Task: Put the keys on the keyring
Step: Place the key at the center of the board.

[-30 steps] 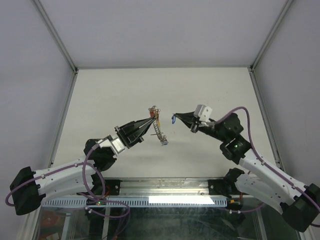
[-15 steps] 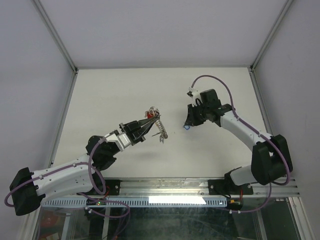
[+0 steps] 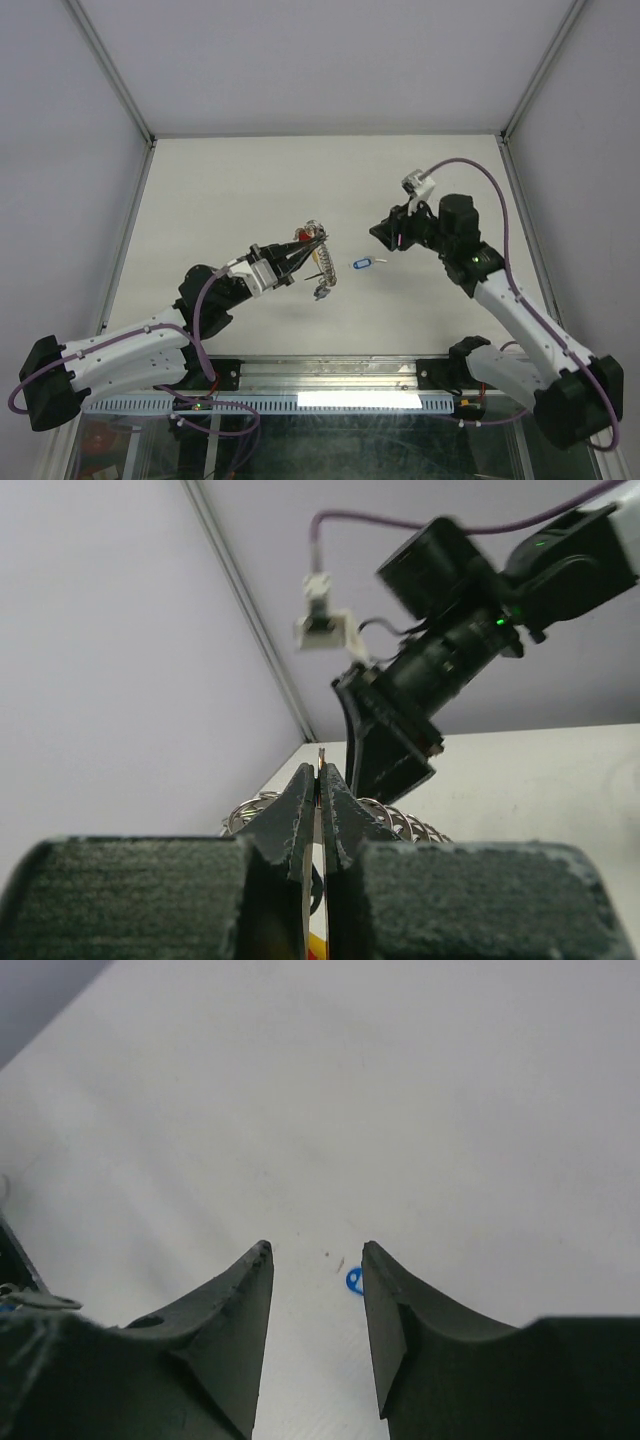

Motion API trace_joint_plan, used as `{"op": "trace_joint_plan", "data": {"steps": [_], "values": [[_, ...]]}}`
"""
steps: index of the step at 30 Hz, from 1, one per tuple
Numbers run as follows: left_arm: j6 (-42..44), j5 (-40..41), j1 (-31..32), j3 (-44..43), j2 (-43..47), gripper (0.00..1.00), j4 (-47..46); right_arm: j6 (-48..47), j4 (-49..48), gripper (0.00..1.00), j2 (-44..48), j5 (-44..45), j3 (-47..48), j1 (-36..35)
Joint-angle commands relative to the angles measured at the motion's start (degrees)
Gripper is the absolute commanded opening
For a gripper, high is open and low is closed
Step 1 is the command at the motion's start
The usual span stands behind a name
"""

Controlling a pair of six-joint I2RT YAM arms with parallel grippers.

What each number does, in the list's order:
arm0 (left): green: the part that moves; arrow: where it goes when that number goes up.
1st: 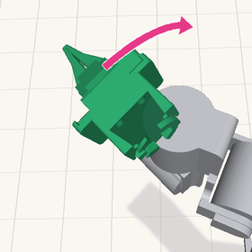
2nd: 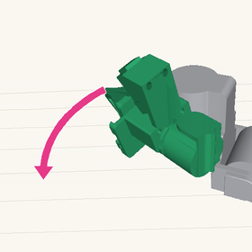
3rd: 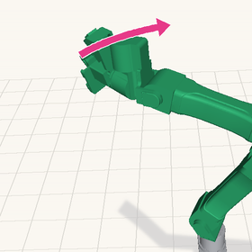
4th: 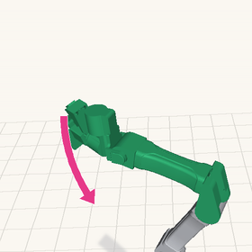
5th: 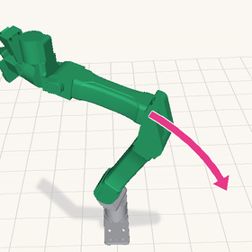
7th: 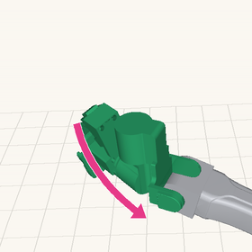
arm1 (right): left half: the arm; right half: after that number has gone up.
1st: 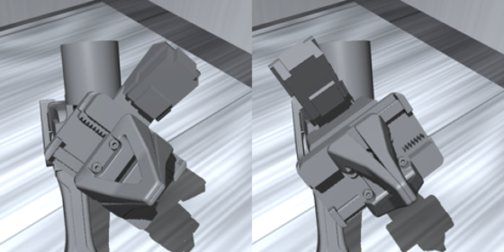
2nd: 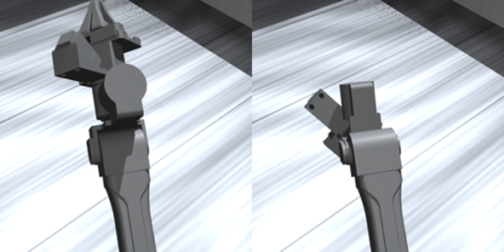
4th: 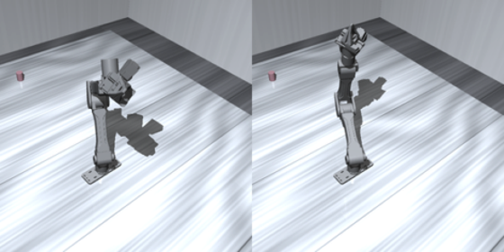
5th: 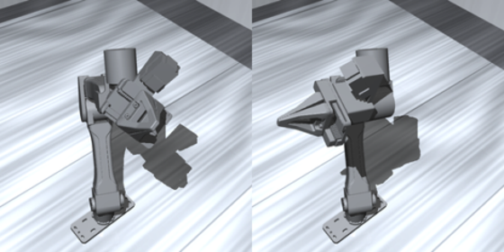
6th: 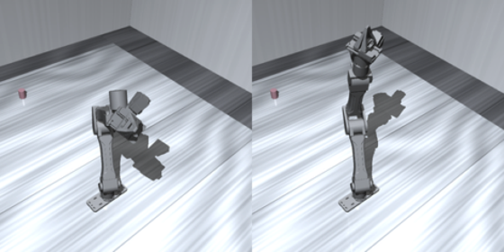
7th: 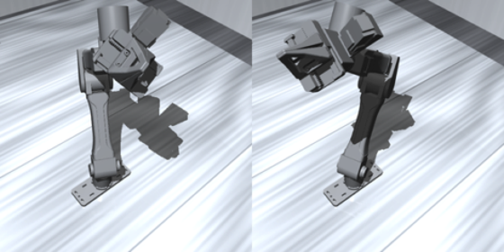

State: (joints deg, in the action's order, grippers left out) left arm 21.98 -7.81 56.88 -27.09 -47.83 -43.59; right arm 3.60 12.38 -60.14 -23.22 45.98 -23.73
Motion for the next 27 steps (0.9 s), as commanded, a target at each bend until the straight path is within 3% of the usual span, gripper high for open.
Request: {"op": "trace_joint_plan", "data": {"steps": [1,4,10,17,27], "values": [[-1.14,-2.73,-0.54,-3.21,1.37,0.00,0.97,-5.40,-32.37,0.41,11.42,-9.92,-12.51,-0.38],[-2.02,-5.03,-0.54,-3.49,1.43,0.00,2.50,-9.43,-45.12,0.39,16.08,-17.44,-18.18,-1.76],[-3.88,-9.55,-0.52,-4.01,2.22,0.00,5.17,-13.05,-49.11,0.38,18.35,-32.95,-17.14,-6.32],[-4.44,-10.48,-0.50,-4.92,2.66,0.00,7.54,-14.11,-48.65,0.36,16.38,-35.26,-13.10,-11.45],[-5.72,-16.02,-0.54,-6.71,1.61,0.00,10.71,-22.25,-41.30,0.33,14.16,-28.97,-9.57,-17.00]]}}
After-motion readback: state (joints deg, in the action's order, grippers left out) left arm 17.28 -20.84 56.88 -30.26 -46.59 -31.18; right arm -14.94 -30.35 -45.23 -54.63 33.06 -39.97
